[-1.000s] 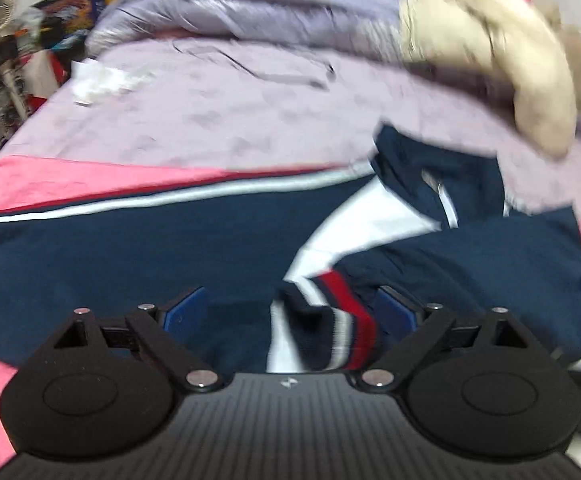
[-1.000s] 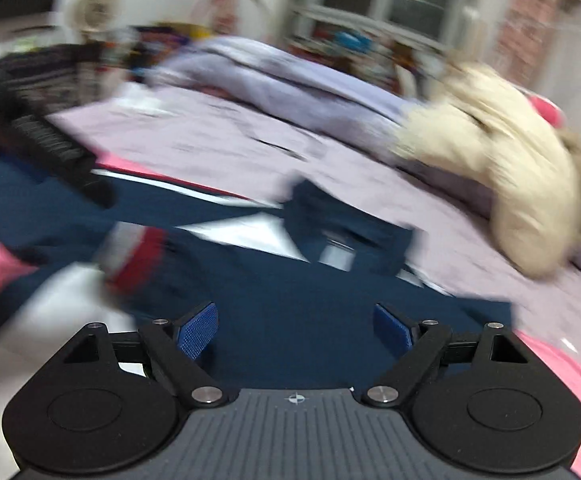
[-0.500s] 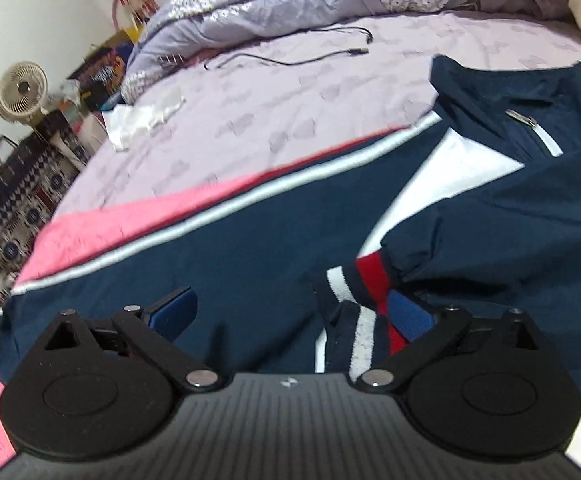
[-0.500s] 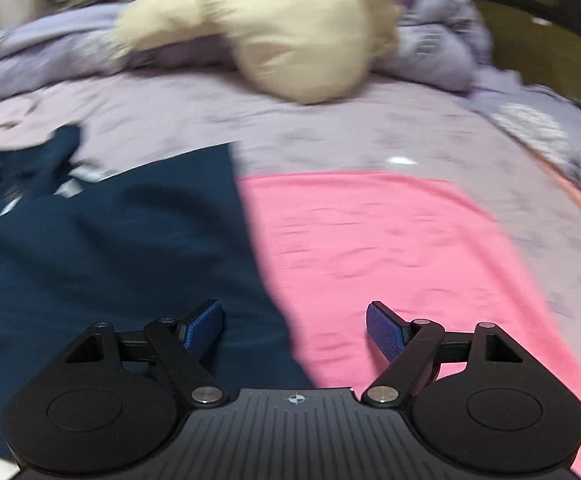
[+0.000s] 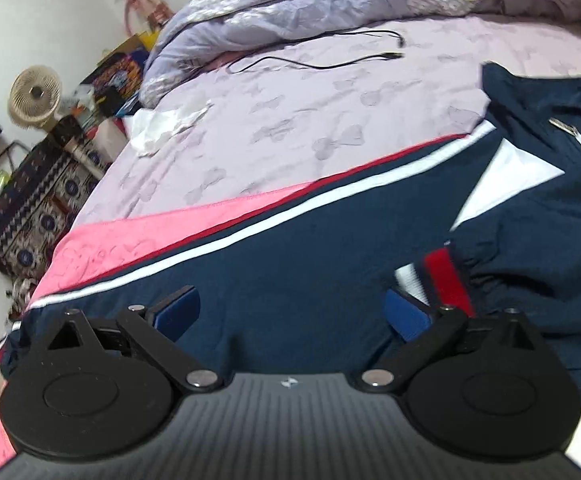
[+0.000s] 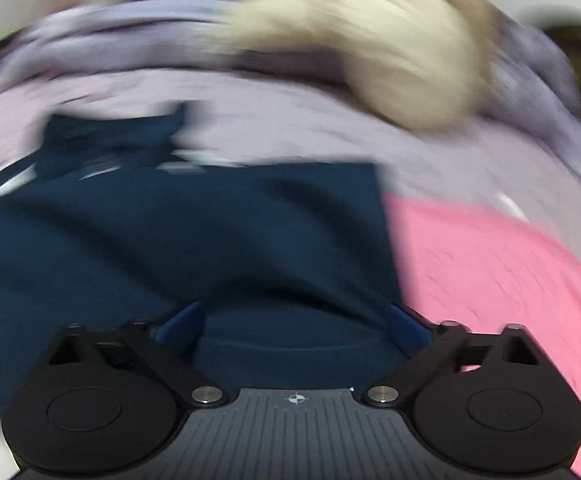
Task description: Fold clothes
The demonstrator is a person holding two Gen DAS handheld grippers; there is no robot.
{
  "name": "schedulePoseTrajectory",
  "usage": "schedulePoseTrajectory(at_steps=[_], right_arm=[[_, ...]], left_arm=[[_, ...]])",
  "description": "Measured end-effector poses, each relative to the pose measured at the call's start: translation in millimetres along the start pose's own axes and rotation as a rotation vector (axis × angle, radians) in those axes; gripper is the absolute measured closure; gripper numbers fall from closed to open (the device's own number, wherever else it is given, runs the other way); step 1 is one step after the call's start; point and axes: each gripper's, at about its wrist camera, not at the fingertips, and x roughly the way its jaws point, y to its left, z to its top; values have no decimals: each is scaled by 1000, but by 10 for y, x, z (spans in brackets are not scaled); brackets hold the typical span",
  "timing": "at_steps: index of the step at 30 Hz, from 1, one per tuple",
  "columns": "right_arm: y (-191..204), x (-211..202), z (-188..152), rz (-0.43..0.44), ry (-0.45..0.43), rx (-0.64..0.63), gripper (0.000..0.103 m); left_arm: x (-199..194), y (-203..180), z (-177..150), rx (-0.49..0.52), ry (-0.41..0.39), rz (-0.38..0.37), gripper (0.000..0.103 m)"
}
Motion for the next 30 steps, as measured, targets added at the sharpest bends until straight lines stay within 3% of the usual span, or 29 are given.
schedulePoseTrajectory(at_steps=[1, 3, 6, 10, 13, 15, 17, 19, 20, 24, 28, 29, 30], right_arm=[[13, -54, 53, -27, -10, 11, 17], [75, -183, 142, -31, -44, 14, 19], [499, -447, 174, 120, -114, -90, 18], [1287, -764, 113, 338, -163, -237, 20], [1886, -876, 27, 434, -202, -340, 20], [2243, -804, 59, 437, -195, -385, 18], [2432, -668, 44, 381, -173, -394, 16], [2592, -523, 19, 317, -149, -398, 0], [2628, -490, 41, 310, -141, -393, 1], [2530, -572, 99, 305, -137, -394, 1], [2315, -738, 20, 285, -162, -411, 1], [2256, -791, -5, 283, -165, -413, 1], [2209, -838, -29, 280, -162, -414, 1]], left_arm=[[-22, 93, -29, -29, 8, -1, 3], [-56, 327, -109, -104, 36, 2, 3], [-106, 753, -268, -236, 77, 36, 3], [-181, 1382, -545, -421, 112, 140, 3], [-177, 1905, -793, -596, 161, 196, 4], [-150, 2235, -953, -705, 181, 225, 5], [-114, 2552, -1108, -801, 188, 259, 5], [-25, 2822, -1210, -877, 173, 297, 5], [38, 2946, -1249, -916, 162, 308, 5], [400, 3290, -1366, -1077, 141, 249, 4], [580, 3346, -1310, -1104, 101, 327, 3], [610, 3335, -1267, -1081, 107, 346, 17], [638, 3321, -1211, -1040, 119, 350, 39]])
